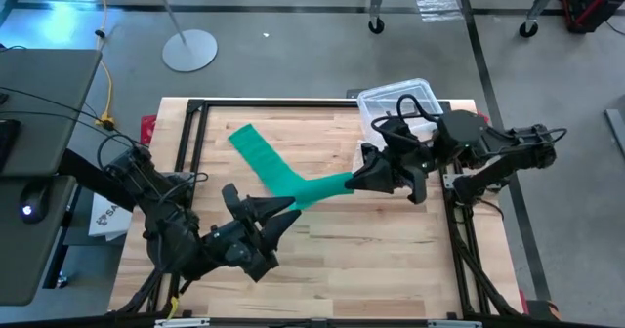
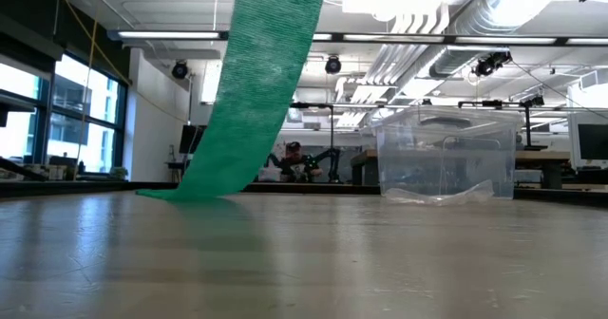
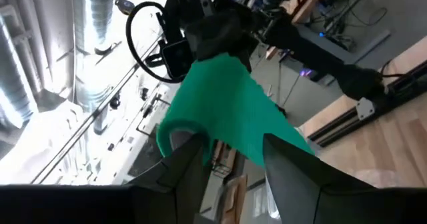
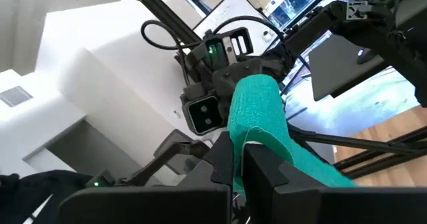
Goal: Roll bandage
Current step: Roll the green bandage
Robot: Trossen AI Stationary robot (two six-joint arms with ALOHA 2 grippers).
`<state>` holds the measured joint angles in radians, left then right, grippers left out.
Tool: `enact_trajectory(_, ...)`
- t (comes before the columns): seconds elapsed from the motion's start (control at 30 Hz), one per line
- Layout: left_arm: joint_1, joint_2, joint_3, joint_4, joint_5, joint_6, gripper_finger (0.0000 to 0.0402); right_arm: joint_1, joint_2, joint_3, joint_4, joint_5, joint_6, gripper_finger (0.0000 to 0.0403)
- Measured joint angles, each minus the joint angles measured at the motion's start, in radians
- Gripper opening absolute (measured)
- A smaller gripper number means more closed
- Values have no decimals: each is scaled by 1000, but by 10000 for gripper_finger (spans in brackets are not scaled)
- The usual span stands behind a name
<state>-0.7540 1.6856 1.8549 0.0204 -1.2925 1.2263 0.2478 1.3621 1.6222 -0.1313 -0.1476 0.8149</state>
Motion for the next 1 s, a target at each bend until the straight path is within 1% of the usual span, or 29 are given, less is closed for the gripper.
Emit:
enact_trajectory(0.33, 7, -1, 0, 7, -3, 31, 149, 0, 0, 0, 10, -23, 18, 5)
enact_trajectory(0.5, -10, -1, 0, 31, 1, 44, 149, 0, 0, 0, 11, -35, 18, 5)
enact_trajectory(0.63, -11, -1, -1, 31, 5, 47, 149, -4, 0, 0, 12, -62, 20, 5)
enact_trajectory(1.0, 34, -2, -1, 32, 54, 120, 149, -14, -3, 2, 11, -72, 41, 5)
